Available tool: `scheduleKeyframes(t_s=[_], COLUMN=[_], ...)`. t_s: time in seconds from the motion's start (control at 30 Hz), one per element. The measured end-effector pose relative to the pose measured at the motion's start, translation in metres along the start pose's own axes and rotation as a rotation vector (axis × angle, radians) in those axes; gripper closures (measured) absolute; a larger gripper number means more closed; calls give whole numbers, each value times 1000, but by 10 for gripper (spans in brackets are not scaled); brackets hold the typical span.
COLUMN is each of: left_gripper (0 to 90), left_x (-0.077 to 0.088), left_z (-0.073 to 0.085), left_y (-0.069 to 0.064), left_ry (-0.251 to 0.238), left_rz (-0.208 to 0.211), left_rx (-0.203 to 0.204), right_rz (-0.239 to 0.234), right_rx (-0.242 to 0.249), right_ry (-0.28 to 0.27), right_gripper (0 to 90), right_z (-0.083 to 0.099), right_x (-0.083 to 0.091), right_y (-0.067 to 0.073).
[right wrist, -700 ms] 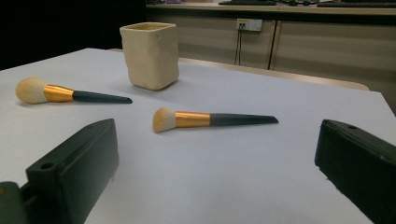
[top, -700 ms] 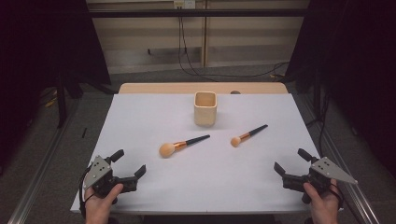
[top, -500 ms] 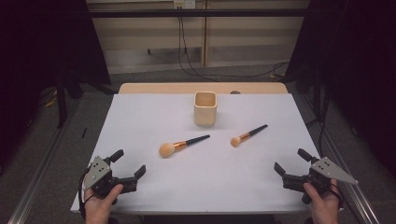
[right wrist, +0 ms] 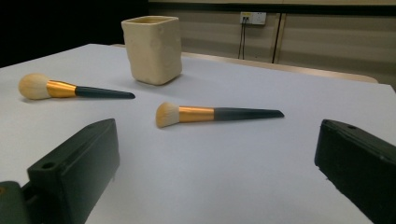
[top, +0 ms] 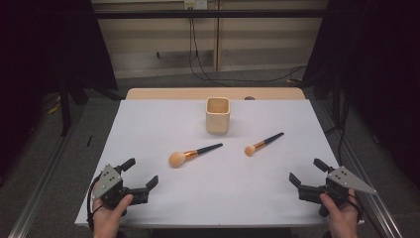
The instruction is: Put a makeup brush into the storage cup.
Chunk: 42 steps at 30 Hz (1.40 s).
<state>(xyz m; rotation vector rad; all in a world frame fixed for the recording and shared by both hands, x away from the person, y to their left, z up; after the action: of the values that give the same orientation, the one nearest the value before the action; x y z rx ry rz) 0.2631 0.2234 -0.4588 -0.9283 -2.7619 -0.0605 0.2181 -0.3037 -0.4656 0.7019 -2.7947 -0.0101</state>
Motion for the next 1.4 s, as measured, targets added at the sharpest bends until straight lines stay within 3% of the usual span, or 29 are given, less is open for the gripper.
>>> scheduleKeyframes(t_s=[0.37, 0.47, 0.6, 0.67, 0.87, 1.07, 1.23, 1.33, 1.4], left_gripper=[24, 25, 25, 25, 29, 29, 38, 43, 39], left_x=[-12, -20, -27, -35, -48, -54, -65, -72, -75], left_z=[-9, -14, -17, -19, -21, -28, -36, -40, -42], left_y=[-14, -15, -17, -20, -18, -17, -16, -12, -10], left_ry=[18, 17, 24, 35, 62, 51, 38, 34, 28], left_rz=[27, 25, 46, 54, 65, 60, 84, 56, 56], left_rx=[-11, -39, -32, -58, -49, -57, -28, -56, -36], right_rz=[-17, -20, -21, -20, -25, -25, -23, -20, -19], right_rx=[1, 7, 9, 14, 13, 10, 10, 8, 8], right_ry=[-6, -8, -5, 11, 4, 8, 10, 4, 4], right_gripper=[0, 0, 0, 0, 0, 0, 0, 0, 0], right_z=[-2, -2, -2, -1, -1, 0, 0, 0, 0], right_x=[0, -1, -3, -4, -4, -4, -3, -3, -3], right_y=[4, 4, 6, 7, 7, 7, 6, 6, 7])
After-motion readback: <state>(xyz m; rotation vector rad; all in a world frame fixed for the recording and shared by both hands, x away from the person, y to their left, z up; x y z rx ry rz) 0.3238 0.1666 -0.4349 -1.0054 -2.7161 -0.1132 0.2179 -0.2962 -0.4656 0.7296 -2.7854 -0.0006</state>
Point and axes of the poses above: each handheld gripper's, and its own axes: x roughly backward along the jaws, z roughly out of its underside, y roughly to its left, the point moved 3 cm from there along -x, roughly forward along the jaws, and after that the axes turned 5 degrees about -z, right-handed, at the moved point
